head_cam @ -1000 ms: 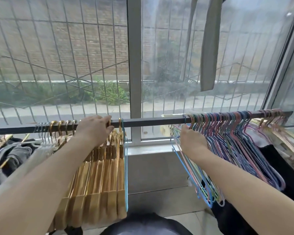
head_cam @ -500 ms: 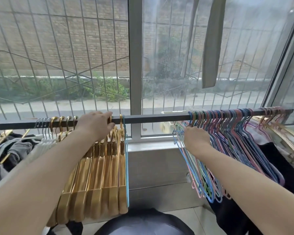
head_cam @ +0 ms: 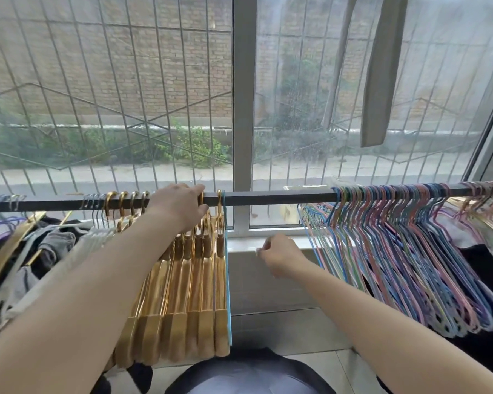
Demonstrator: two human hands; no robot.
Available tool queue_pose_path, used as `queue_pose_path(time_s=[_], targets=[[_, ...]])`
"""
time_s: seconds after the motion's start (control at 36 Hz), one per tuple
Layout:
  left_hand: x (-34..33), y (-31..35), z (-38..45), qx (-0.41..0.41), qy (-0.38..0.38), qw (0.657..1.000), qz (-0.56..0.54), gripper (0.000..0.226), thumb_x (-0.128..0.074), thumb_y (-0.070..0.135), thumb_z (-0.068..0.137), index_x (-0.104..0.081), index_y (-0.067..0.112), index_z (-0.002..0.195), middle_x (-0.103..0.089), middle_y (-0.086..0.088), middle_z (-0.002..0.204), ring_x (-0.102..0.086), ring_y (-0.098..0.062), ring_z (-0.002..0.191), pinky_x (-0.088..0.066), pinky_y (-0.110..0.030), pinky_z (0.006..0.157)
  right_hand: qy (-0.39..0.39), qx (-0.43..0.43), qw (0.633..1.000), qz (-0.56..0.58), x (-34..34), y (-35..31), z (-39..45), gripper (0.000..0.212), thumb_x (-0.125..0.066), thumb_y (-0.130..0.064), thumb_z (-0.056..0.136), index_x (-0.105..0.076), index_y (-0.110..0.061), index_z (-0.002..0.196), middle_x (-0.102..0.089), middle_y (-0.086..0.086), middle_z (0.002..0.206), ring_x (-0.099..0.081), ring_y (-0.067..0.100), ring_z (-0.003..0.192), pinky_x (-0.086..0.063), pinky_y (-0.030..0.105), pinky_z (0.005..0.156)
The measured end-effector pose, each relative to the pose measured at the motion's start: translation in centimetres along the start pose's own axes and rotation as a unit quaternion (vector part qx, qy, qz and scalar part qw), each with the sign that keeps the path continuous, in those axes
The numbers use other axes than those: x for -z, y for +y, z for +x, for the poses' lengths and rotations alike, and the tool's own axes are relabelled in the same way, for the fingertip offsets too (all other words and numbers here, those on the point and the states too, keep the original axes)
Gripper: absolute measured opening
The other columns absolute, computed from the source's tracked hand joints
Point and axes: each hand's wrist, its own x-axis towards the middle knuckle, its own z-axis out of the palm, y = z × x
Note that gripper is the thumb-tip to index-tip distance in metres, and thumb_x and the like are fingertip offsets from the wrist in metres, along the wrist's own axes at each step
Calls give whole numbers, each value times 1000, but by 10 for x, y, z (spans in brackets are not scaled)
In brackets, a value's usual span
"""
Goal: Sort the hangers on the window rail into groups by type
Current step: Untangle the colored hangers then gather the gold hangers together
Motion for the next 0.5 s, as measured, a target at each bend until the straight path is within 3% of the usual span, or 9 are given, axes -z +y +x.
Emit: queue_pose_path(time_s=[0.08,0.19,0.31,0.36,0.44,0.5], targets=[[0,1,0,1,5,1000,6,63,-40,56,105,-27,29,160,-47,-6,156,-45,-30,143,-52,-47,102,-28,0,998,54,-10,-5,3,19,-56,-22,99,-60,-14,83,-70,14,76,-67,29,59,-60,43,71],[-1,0,1,2,3,1000,11,64,-39,57,105,-25,29,161,-47,-6,156,-45,-30,143,-52,-46,101,-56,-18,988,143,-20,-22,9,7,-57,-20,98,-63,-16,97,-69,10,85,-67,25,71,-61,44,74],[-2,0,2,5,6,1000,4,62,-40,54,105,-27,28,161,-48,-6,156,-46,-30,143,-50,-46,103,-91,-22,977,189,-27,-44,6,46,-63,-27,98,-50,-11,139,-66,12,105,-67,23,95,-59,37,79],[-2,0,2,7,7,1000,0,61,-40,53,105,-29,28,160,-49,-6,154,-47,-30,141,-51,-46,102,-105,-30,974,199,-30,-50,1,58,-65,-28,97,-43,-12,149,-64,12,115,-65,24,109,-59,34,84],[-3,2,0,7,8,1000,-1,60,-40,53,105,-31,28,159,-51,-7,151,-49,-29,139,-52,-46,100,-107,-36,970,214,-34,-51,-3,44,-63,-21,99,-52,-8,140,-67,10,108,-69,22,97,-59,38,90],[-3,2,-1,8,8,1000,2,60,-39,52,106,-29,27,160,-50,-7,152,-47,-30,140,-51,-46,101,-108,-34,967,229,-38,-50,-1,18,-61,-18,100,-65,-8,115,-69,9,97,-68,17,79,-60,39,89]])
